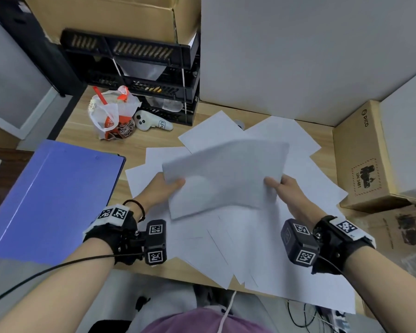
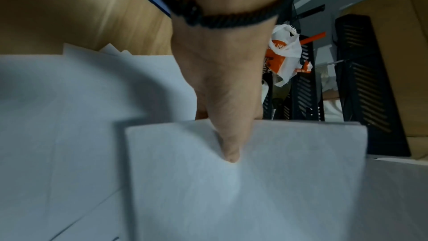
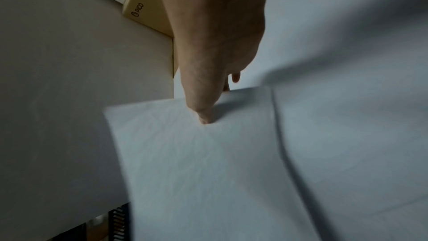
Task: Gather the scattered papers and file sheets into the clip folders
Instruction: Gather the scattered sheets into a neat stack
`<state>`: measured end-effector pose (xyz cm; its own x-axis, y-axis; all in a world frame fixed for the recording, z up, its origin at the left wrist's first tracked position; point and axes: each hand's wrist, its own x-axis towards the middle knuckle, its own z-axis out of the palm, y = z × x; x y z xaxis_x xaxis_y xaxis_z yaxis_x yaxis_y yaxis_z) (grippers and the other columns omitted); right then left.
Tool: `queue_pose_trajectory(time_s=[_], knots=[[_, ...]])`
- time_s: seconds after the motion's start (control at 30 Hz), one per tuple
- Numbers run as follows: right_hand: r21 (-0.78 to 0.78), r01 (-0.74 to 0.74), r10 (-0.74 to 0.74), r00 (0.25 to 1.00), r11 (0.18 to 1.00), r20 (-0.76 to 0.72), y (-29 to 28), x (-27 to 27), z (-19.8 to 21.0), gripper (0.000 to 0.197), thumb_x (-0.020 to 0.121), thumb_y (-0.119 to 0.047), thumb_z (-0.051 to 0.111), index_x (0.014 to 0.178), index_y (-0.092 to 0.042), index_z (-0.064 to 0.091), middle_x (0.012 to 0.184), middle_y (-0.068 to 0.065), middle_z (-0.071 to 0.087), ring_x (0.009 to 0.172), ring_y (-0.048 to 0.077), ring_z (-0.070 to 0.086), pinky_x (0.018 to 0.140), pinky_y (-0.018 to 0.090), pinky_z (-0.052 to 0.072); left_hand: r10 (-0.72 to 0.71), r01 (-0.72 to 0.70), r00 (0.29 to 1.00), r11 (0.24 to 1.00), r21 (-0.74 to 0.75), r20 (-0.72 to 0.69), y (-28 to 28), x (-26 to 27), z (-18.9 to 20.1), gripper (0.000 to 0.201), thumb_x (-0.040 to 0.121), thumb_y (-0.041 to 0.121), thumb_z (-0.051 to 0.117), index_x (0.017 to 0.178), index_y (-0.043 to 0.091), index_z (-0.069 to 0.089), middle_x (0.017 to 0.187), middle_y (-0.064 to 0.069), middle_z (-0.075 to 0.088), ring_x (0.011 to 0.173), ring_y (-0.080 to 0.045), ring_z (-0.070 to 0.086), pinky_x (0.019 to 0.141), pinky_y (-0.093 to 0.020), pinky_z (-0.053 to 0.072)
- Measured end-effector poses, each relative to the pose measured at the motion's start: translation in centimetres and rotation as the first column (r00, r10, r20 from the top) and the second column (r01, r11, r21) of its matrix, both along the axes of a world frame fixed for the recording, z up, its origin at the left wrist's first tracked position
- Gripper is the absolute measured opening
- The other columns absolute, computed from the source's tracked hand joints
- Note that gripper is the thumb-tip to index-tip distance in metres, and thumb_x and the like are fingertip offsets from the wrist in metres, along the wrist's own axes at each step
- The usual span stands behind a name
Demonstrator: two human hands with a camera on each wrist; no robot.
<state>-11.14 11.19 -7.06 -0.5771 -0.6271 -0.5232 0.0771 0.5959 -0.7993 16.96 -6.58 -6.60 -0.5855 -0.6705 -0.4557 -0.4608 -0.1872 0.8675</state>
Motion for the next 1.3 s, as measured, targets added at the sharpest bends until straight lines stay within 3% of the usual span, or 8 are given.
queue_pose_trajectory(time_s=[0.13, 0.27, 0.47, 0.7, 0.87, 1.07, 1.13, 1.3], knots=[[0.010, -0.026, 0.025, 0.998, 1.000, 0.052, -0.6, -0.5, 0.3, 0.025, 0.095, -0.023, 0.059, 0.108, -0.002, 0.063, 0.104, 0.010, 0.072, 0.091, 0.027, 0.069, 0.086, 0.042, 0.054, 0.124, -0.128, 0.990, 0.990, 0.058, 0.072, -0.5, 0.1, -0.4, 0.015, 0.095, 0.022, 0.058, 0.110, 0.023, 0.057, 0.096, 0.010, 0.063, 0.087, -0.009, 0.061, 0.076, -0.024, 0.047], [0.111, -0.206, 0.179, 0.961, 0.972, 0.210, 0.2, 0.4, -2.3, 0.018, 0.096, -0.020, 0.057, 0.108, -0.011, 0.065, 0.102, 0.008, 0.070, 0.090, 0.025, 0.065, 0.085, 0.035, 0.049, 0.230, -0.270, 0.947, 0.949, 0.165, 0.223, 2.4, 3.0, -3.0, 0.021, 0.093, 0.024, 0.061, 0.112, 0.016, 0.059, 0.106, -0.001, 0.067, 0.098, -0.023, 0.064, 0.088, -0.034, 0.049], [0.156, -0.233, 0.173, 0.931, 0.960, 0.322, -0.4, 2.1, -3.5, 0.007, 0.098, -0.018, 0.054, 0.100, -0.016, 0.061, 0.088, 0.005, 0.063, 0.072, 0.019, 0.060, 0.076, 0.030, 0.052, 0.502, -0.538, 0.836, 0.829, 0.150, 0.223, 4.0, 7.1, -3.9, 0.028, 0.095, 0.018, 0.058, 0.121, 0.007, 0.059, 0.120, -0.012, 0.063, 0.099, -0.026, 0.061, 0.087, -0.035, 0.047], [0.077, -0.277, 0.220, 0.877, 0.958, 0.428, -3.4, 4.8, -2.7, 0.013, 0.097, -0.024, 0.057, 0.106, -0.018, 0.063, 0.114, 0.009, 0.069, 0.090, 0.022, 0.066, 0.084, 0.033, 0.051, 0.777, -0.787, 0.615, 0.595, 0.164, 0.132, 5.0, 9.2, -2.0, 0.036, 0.098, 0.015, 0.052, 0.132, 0.003, 0.050, 0.126, -0.007, 0.056, 0.106, -0.022, 0.055, 0.089, -0.032, 0.043], [-0.054, -0.429, 0.387, 0.745, 0.902, 0.543, -6.9, 10.6, -1.8, 0.039, 0.089, -0.045, 0.062, 0.119, -0.022, 0.055, 0.119, -0.001, 0.064, 0.111, 0.019, 0.062, 0.100, 0.037, 0.049, 0.763, -0.714, 0.645, 0.577, 0.396, 0.051, 7.1, 9.9, -2.7, 0.013, 0.099, 0.018, 0.051, 0.107, 0.016, 0.062, 0.117, -0.006, 0.065, 0.100, -0.021, 0.063, 0.101, -0.043, 0.044], [-0.035, -0.196, 0.188, 0.851, 0.980, 0.490, -9.9, 14.8, -1.6, 0.026, 0.092, 0.002, 0.053, 0.117, 0.000, 0.060, 0.093, 0.010, 0.069, 0.078, 0.021, 0.066, 0.062, 0.029, 0.059, 0.693, -0.589, 0.720, 0.628, 0.509, -0.021, 7.8, 10.3, -4.0, 0.023, 0.097, 0.020, 0.053, 0.119, 0.020, 0.060, 0.126, -0.005, 0.065, 0.114, -0.024, 0.062, 0.094, -0.040, 0.051], [-0.004, -0.229, 0.203, 0.856, 0.973, 0.475, -10.6, 15.6, -2.0, 0.029, 0.091, 0.004, 0.053, 0.119, -0.001, 0.059, 0.094, 0.007, 0.069, 0.076, 0.019, 0.067, 0.066, 0.031, 0.061, 0.680, -0.600, 0.733, 0.653, 0.462, -0.007, 7.1, 11.6, -4.1, 0.021, 0.097, 0.021, 0.054, 0.117, 0.023, 0.060, 0.122, -0.001, 0.066, 0.109, -0.019, 0.064, 0.086, -0.034, 0.054], [0.029, -0.282, 0.230, 0.834, 0.959, 0.501, -12.2, 18.8, -2.6, 0.009, 0.094, -0.005, 0.056, 0.094, -0.013, 0.061, 0.096, 0.007, 0.070, 0.085, 0.027, 0.070, 0.086, 0.039, 0.059, 0.791, -0.752, 0.607, 0.540, 0.378, 0.079, 4.5, 17.0, -5.7, 0.031, 0.098, 0.018, 0.053, 0.129, 0.012, 0.053, 0.130, -0.010, 0.060, 0.117, -0.027, 0.058, 0.105, -0.045, 0.044]])
